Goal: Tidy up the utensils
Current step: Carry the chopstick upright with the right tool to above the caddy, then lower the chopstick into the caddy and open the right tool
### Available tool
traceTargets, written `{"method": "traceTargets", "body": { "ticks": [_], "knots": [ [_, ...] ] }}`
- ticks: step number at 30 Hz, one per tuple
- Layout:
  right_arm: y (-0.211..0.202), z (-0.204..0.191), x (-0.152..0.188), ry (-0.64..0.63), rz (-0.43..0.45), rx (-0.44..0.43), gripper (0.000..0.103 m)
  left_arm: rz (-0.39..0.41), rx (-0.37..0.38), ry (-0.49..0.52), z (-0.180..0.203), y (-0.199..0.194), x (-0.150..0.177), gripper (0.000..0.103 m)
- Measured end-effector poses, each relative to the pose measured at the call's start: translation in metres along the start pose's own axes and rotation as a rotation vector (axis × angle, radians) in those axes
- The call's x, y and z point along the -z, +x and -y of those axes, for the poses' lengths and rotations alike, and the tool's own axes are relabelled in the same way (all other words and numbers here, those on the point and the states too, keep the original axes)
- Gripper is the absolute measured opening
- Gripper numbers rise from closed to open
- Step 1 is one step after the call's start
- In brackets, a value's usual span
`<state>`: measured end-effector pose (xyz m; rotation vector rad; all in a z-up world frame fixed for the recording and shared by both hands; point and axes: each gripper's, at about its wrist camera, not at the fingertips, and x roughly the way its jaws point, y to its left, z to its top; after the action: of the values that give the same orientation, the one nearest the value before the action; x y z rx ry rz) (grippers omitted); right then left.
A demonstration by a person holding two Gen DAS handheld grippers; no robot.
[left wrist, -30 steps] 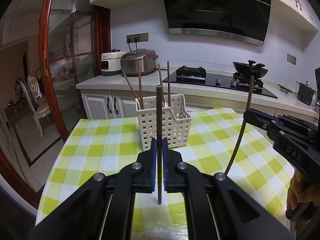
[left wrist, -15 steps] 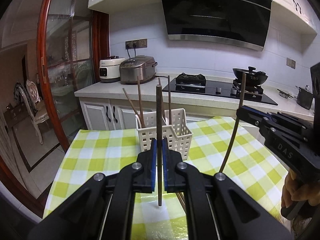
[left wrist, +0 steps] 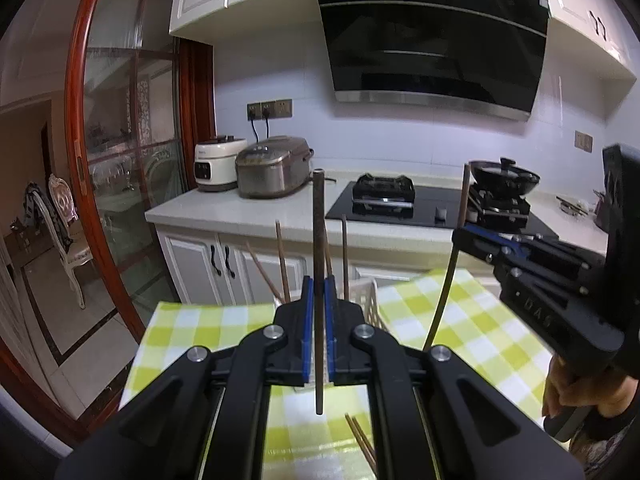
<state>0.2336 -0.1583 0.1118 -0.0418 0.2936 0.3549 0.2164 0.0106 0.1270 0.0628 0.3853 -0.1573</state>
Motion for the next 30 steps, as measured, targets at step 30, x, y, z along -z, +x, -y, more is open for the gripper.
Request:
{"method": "traceTargets", "body": {
  "ticks": [30],
  "knots": [
    [0.128,-0.009,-0.011,-0.007,-0.168,-0.09,0.006,-0.117,0.019,-0.059,-0.029,0.123,-0.034,0.005]
  ]
}}
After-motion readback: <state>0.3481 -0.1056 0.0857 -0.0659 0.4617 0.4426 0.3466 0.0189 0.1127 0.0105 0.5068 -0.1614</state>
